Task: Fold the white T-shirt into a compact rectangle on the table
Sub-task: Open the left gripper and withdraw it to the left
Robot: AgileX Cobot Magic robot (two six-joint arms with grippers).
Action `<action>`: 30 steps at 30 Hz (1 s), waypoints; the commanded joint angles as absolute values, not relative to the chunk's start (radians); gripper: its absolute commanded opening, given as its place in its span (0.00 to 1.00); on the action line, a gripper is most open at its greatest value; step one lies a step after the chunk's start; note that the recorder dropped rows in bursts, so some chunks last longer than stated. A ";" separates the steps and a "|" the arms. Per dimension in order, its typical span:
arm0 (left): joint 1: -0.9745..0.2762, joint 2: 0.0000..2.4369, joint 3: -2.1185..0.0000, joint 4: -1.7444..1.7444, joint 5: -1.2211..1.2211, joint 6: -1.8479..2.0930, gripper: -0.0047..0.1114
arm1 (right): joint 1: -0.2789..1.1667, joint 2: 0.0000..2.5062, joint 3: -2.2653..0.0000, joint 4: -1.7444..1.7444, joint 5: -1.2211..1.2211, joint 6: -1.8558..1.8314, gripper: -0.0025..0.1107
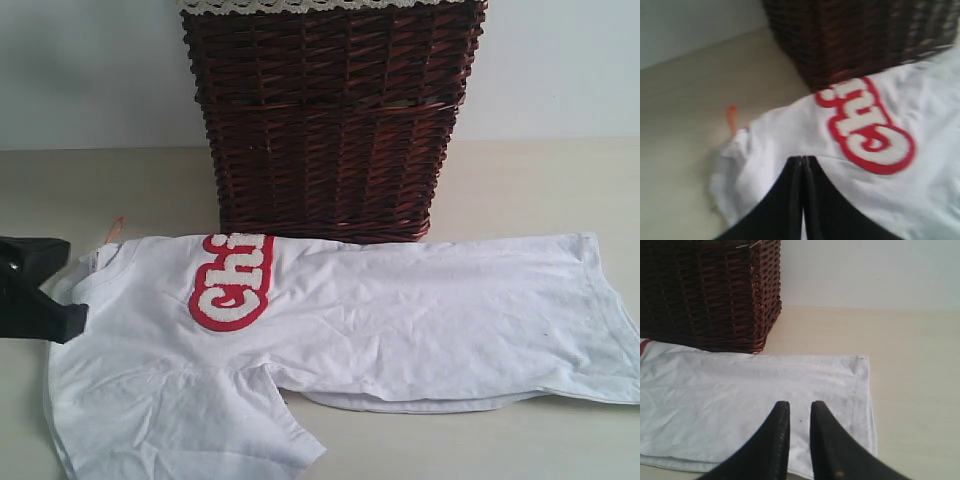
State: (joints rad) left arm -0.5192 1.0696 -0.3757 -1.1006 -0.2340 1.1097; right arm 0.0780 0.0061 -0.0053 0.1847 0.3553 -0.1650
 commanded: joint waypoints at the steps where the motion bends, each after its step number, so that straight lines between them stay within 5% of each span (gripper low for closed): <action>1: -0.416 1.054 -0.360 -1.142 -0.326 1.118 0.04 | 0.075 0.000 0.000 0.185 0.345 -0.170 0.16; 8: -0.306 0.985 -0.400 -1.140 -0.096 1.116 0.04 | 0.075 0.000 0.000 0.185 0.345 -0.170 0.16; 21: -0.306 0.973 -0.430 -1.129 -0.159 1.084 0.04 | 0.075 0.000 0.000 0.185 0.345 -0.170 0.16; 30: -0.279 0.935 -0.418 0.045 -0.088 -0.257 0.04 | 0.075 0.000 0.000 0.185 0.345 -0.170 0.16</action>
